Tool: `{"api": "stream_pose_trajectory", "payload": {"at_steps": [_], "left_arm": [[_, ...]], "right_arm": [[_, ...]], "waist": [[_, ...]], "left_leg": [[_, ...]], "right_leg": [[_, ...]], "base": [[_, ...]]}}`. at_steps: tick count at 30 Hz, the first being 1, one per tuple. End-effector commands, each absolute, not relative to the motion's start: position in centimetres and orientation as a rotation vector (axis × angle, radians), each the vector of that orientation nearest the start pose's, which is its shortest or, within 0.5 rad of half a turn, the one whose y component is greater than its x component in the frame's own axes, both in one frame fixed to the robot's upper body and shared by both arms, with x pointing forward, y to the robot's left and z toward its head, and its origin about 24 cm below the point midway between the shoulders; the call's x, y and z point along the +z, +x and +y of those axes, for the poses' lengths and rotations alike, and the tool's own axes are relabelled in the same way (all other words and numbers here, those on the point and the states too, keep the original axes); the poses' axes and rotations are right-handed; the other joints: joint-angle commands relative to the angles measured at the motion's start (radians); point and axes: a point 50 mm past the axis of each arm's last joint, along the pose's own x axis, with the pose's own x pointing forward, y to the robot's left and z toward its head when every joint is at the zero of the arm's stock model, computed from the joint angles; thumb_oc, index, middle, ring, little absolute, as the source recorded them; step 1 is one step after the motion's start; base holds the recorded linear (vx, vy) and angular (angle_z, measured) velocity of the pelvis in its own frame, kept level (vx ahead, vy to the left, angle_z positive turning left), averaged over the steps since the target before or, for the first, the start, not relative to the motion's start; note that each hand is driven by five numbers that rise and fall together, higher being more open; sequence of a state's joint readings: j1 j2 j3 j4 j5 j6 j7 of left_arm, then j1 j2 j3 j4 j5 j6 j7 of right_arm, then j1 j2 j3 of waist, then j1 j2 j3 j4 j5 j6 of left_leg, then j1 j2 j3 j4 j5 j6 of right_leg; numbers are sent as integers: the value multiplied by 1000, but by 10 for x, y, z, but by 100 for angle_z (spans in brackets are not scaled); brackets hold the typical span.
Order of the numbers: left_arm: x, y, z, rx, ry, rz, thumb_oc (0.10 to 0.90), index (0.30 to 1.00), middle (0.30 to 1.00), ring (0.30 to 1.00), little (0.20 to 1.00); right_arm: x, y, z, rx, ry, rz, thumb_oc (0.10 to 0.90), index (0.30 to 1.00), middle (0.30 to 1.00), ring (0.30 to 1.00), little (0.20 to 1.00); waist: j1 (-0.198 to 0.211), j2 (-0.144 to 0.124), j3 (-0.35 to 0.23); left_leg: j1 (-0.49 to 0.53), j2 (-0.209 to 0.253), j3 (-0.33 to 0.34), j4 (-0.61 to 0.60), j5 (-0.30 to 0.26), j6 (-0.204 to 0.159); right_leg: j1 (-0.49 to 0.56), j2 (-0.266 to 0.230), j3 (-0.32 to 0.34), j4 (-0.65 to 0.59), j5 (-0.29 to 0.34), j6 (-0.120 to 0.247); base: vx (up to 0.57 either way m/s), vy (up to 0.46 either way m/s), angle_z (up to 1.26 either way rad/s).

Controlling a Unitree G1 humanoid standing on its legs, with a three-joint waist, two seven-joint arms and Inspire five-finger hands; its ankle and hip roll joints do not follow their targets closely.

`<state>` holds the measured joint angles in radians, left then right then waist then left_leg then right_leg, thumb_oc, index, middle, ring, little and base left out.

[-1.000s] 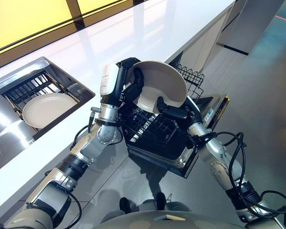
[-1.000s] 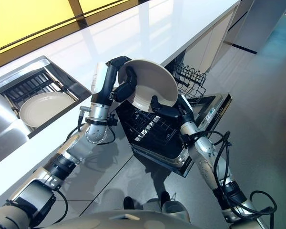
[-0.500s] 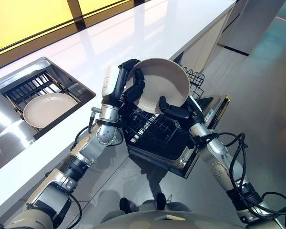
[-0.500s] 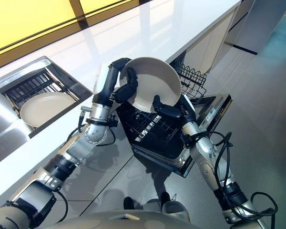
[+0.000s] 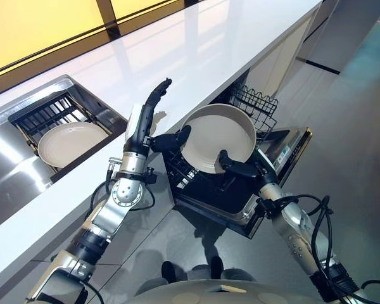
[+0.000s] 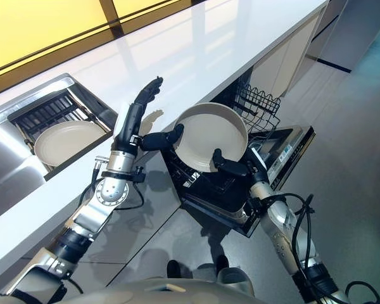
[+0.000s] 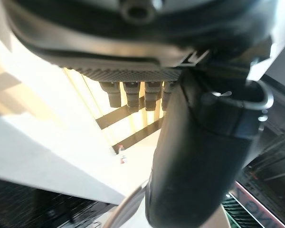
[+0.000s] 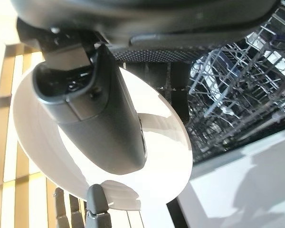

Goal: Pick up plates and place into dishwasher.

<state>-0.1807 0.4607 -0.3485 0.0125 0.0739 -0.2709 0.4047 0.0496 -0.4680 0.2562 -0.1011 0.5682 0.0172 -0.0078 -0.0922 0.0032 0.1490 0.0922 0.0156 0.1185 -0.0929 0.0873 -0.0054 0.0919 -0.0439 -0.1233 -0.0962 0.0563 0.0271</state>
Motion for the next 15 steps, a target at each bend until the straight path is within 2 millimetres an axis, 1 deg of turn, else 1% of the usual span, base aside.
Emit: {"api": "stream_pose_trajectory", "payload": {"at_steps": [1, 5, 8, 9, 11, 12, 13, 14, 15], "left_arm": [[137, 271, 174, 74, 415, -645, 800, 900, 900, 900, 900], [131, 265, 185, 84, 405, -612, 800, 900, 900, 900, 900], [127, 260, 191, 77, 366, -593, 800, 900, 900, 900, 900], [126, 257, 192, 68, 344, -591, 800, 900, 900, 900, 900], [124, 253, 190, 26, 309, -577, 800, 900, 900, 900, 900], [123, 253, 190, 18, 309, -573, 800, 900, 900, 900, 900], [122, 251, 185, -18, 303, -573, 800, 900, 900, 900, 900], [122, 251, 183, -36, 291, -572, 800, 900, 900, 900, 900], [122, 250, 182, -43, 288, -571, 800, 900, 900, 900, 900]], "right_arm": [[119, 245, -183, 190, 155, -345, 100, 300, 300, 300, 200], [117, 244, -197, 112, 85, -344, 100, 300, 300, 300, 200], [116, 244, -207, 58, 27, -337, 100, 300, 300, 300, 200], [115, 244, -211, 30, -7, -338, 100, 300, 300, 300, 200], [114, 245, -216, -18, -75, -336, 100, 300, 300, 300, 200], [114, 245, -216, -25, -90, -335, 100, 300, 300, 300, 200], [116, 247, -220, -60, -156, -340, 100, 300, 300, 300, 200], [117, 249, -222, -78, -186, -341, 100, 300, 300, 300, 200], [117, 250, -223, -84, -197, -340, 100, 300, 300, 300, 200]], "waist": [[24, -29, -56], [32, -30, -54], [40, -32, -54], [44, -34, -52], [54, -35, -50], [55, -34, -51], [61, -36, -47], [65, -37, -45], [66, -36, -46]], "left_leg": [[26, -24, -29, 6, -99, -18], [27, -22, -32, 6, -99, -20], [27, -23, -36, 6, -100, -20], [21, -23, -36, 6, -90, -19], [20, -23, -38, 6, -90, -19], [25, -22, -40, 6, -100, -20], [19, -23, -42, 6, -89, -19], [19, -23, -44, 6, -89, -20], [24, -22, -45, 6, -100, -21]], "right_leg": [[24, -39, -59, 9, -15, 88], [26, -41, -67, 9, -15, 88], [27, -44, -71, 9, -13, 88], [22, -47, -75, 9, -5, 87], [24, -48, -80, 9, -4, 85], [29, -47, -81, 9, -13, 87], [24, -50, -85, 9, -2, 86], [25, -51, -87, 9, -2, 86], [30, -50, -87, 9, -11, 87]], "base": [[-5, -12, 3], [2, -8, 6], [-7, -4, 14], [-24, 0, 6], [10, -3, 2], [7, -4, 4], [6, -1, 5], [6, -1, 6], [43, -2, 6]]}}
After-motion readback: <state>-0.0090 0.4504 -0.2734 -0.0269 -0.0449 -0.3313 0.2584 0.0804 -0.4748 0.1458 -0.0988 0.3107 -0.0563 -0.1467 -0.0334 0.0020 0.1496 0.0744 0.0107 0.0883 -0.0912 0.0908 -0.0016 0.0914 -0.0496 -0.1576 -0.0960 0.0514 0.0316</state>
